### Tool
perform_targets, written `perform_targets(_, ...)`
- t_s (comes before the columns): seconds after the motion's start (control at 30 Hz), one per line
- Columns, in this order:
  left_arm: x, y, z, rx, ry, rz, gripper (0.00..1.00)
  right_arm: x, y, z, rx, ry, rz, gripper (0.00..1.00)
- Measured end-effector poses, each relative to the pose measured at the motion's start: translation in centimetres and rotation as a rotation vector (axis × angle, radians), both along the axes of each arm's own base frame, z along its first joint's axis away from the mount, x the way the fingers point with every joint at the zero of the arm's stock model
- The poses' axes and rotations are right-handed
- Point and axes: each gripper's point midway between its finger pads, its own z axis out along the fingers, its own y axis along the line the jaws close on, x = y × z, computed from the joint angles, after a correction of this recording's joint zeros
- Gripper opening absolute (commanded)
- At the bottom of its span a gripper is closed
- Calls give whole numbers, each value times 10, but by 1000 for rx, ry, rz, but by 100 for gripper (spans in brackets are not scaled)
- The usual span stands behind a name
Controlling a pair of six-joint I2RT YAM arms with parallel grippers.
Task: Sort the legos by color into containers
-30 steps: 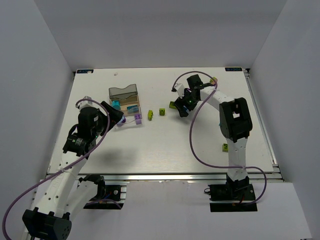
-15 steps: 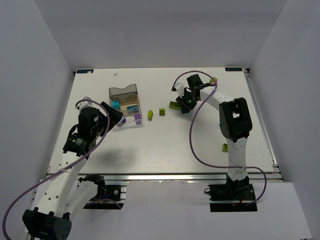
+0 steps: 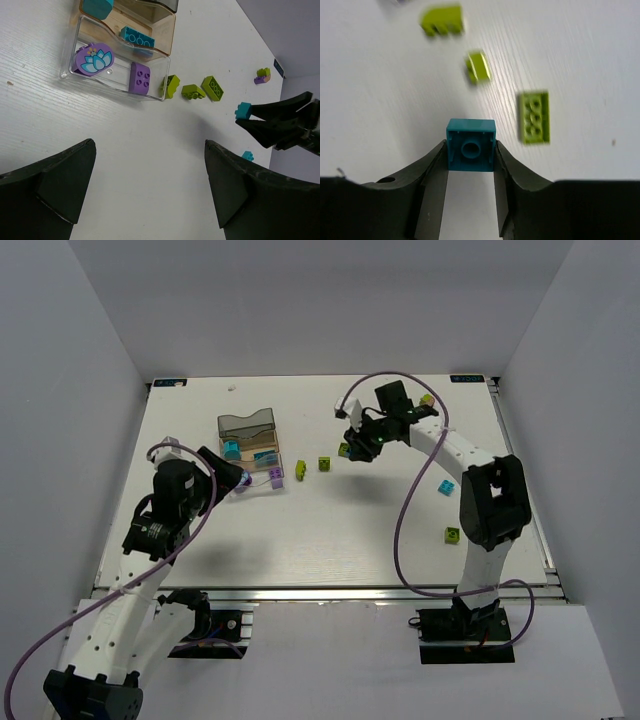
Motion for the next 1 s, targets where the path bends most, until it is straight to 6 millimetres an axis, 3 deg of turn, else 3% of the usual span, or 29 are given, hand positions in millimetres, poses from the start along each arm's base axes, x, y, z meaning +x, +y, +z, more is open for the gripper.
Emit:
perform_targets(0.13, -2, 1, 0, 5, 3, 2, 98, -21, 56, 32, 112, -67, 132, 0)
perform_targets(0.23, -6, 3, 1, 6, -2, 6, 98, -35, 98, 43, 167, -72, 208, 0)
perform_targets(0.33, -11, 5, 6, 4, -22, 12, 98, -34, 139, 54, 211, -104, 252, 0)
perform_targets(0.43, -16, 7, 6, 0, -32, 17, 98, -29, 166, 58, 234, -144, 263, 0)
perform_targets(0.77, -22, 9, -1, 3, -13, 22, 98, -11, 223, 45, 256, -241, 224, 0)
perform_targets(1.0, -26, 10, 0, -2, -19, 24, 98, 20, 239, 35, 278, -288, 127, 9)
